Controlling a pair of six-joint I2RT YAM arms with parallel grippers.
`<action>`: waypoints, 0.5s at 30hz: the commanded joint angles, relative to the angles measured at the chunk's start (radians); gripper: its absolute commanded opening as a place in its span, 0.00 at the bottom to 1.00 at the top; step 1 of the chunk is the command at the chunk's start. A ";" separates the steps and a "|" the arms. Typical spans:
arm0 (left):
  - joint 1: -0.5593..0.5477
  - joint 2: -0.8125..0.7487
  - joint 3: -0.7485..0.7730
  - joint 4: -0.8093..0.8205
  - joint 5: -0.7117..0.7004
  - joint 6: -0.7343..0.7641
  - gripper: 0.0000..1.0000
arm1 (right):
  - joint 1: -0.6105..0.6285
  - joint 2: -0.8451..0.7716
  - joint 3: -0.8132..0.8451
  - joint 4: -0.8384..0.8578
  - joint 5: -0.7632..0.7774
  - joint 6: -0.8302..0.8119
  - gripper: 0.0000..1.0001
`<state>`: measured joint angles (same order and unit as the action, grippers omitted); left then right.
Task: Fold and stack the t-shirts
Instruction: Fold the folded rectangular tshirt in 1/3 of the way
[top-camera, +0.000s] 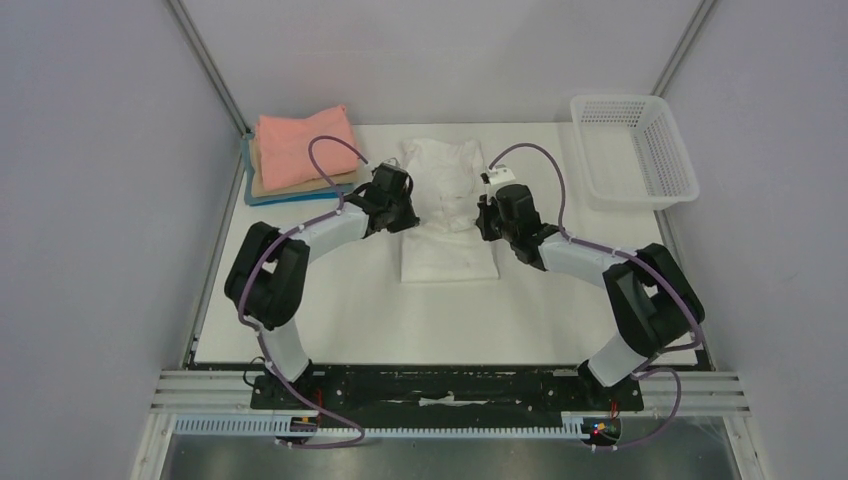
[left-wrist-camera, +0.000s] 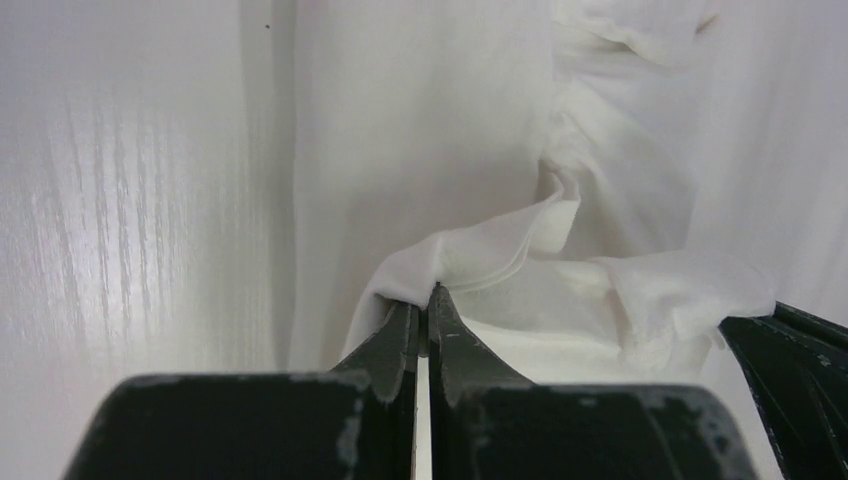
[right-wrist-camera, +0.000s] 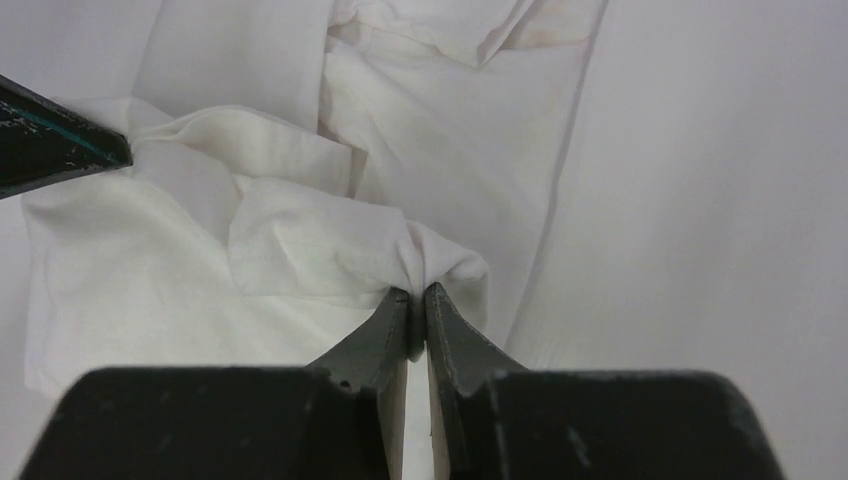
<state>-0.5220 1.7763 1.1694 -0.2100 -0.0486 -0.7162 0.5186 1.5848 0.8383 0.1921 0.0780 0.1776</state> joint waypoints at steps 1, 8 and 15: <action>0.033 0.072 0.074 -0.024 0.023 0.025 0.09 | -0.035 0.082 0.074 0.083 -0.108 -0.024 0.15; 0.090 0.094 0.129 -0.051 0.038 0.010 0.73 | -0.096 0.168 0.158 0.082 -0.106 0.024 0.87; 0.094 -0.042 0.043 -0.068 0.029 0.013 0.80 | -0.100 0.039 0.027 0.135 -0.139 0.047 0.98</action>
<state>-0.4259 1.8572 1.2530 -0.2676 -0.0238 -0.7155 0.4149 1.7275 0.9230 0.2527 -0.0254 0.1997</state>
